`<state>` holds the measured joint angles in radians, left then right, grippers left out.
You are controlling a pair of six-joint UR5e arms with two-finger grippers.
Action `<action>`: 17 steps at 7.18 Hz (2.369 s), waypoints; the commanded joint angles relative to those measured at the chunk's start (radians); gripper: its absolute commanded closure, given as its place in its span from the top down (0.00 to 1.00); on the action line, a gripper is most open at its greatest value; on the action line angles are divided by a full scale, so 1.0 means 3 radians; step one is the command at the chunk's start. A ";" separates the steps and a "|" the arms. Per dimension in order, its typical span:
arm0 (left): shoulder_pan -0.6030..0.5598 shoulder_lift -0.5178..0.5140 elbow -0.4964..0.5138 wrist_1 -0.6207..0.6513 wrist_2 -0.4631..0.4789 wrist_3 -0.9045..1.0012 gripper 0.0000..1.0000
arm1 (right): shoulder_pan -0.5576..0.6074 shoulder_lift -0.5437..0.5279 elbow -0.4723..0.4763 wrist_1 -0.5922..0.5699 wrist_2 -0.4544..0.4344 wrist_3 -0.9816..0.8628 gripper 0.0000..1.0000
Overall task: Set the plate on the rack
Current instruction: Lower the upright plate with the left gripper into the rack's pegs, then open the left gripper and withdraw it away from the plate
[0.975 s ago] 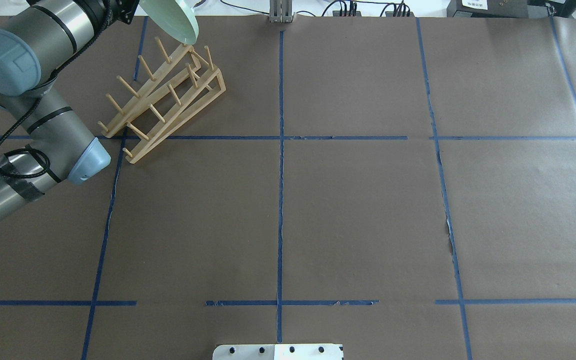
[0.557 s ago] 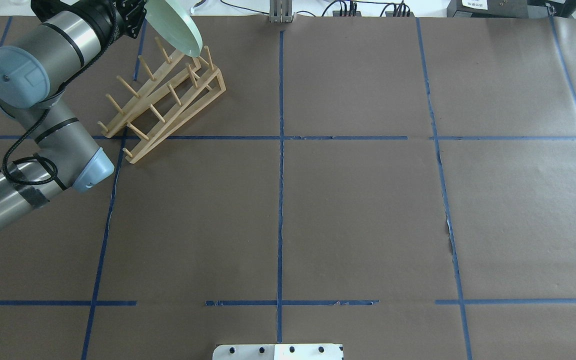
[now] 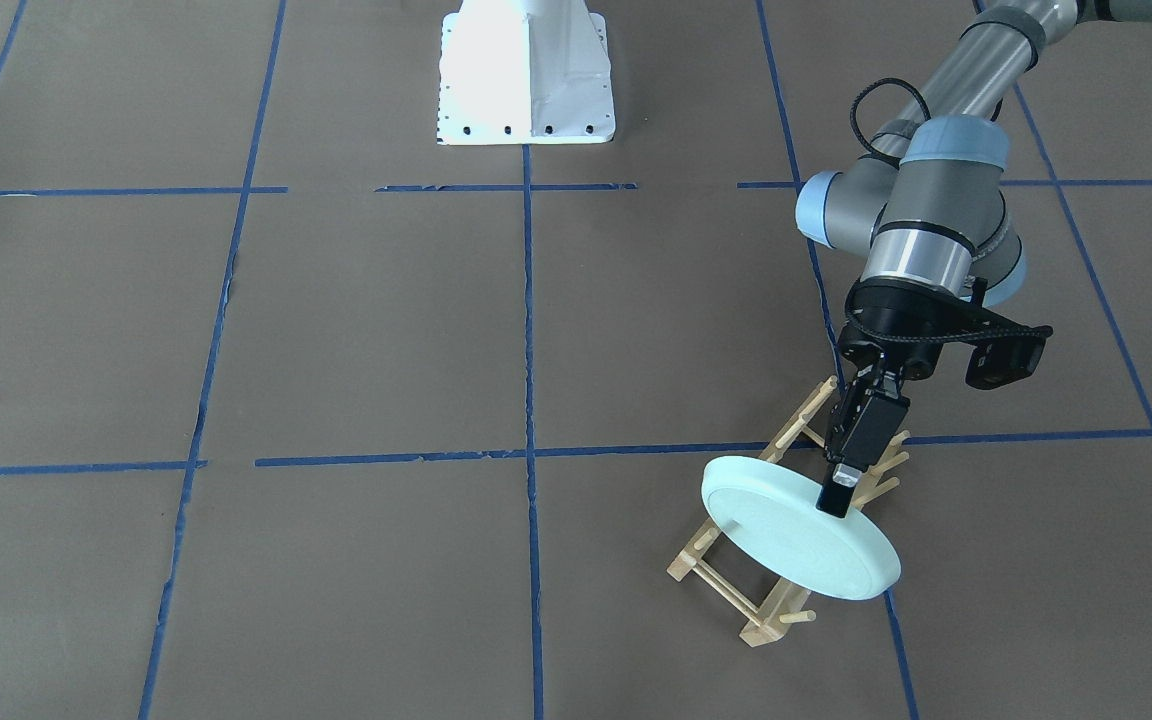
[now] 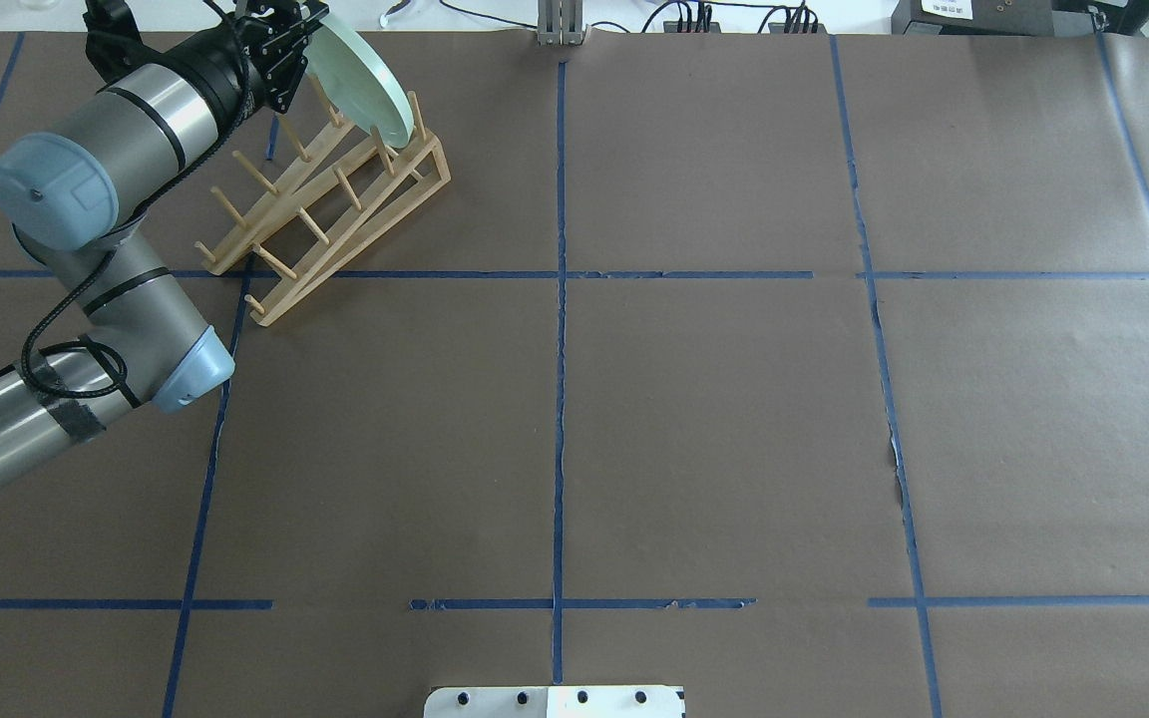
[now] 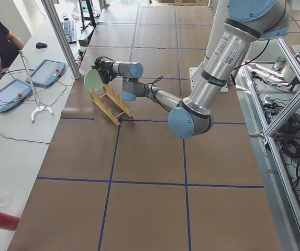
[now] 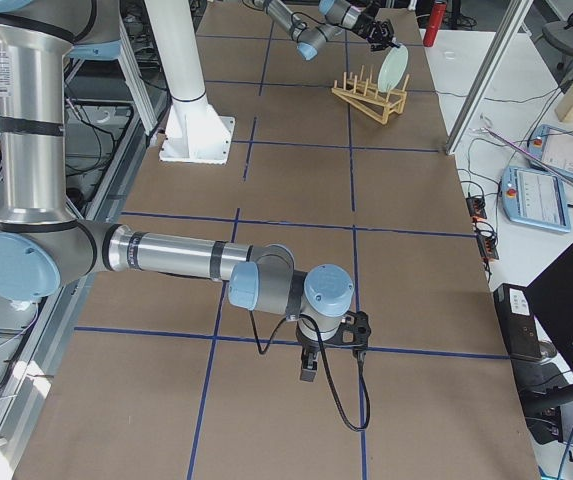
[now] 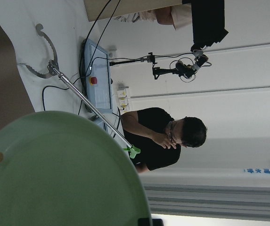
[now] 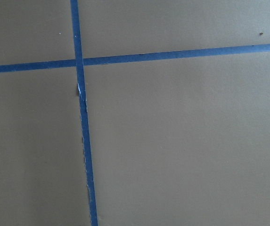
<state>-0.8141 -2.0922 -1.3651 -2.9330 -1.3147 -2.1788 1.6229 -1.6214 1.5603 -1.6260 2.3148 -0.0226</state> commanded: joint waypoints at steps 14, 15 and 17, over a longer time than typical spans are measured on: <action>-0.0124 0.0428 -0.0637 0.0620 -0.0423 0.2907 1.00 | 0.0000 0.0000 -0.0001 0.0000 0.0000 -0.0001 1.00; -0.0149 0.0480 -0.0883 0.1130 -0.0490 0.3271 1.00 | 0.0000 0.0000 0.0004 0.0000 0.0000 0.0004 1.00; -0.0266 0.0663 -0.1176 0.1828 -0.0496 0.4124 1.00 | 0.0000 0.0000 -0.0001 0.0000 0.0000 -0.0001 1.00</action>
<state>-0.8715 -1.9259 -1.6656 -2.5123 -1.4585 -1.0989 1.6229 -1.6214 1.5606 -1.6260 2.3148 -0.0226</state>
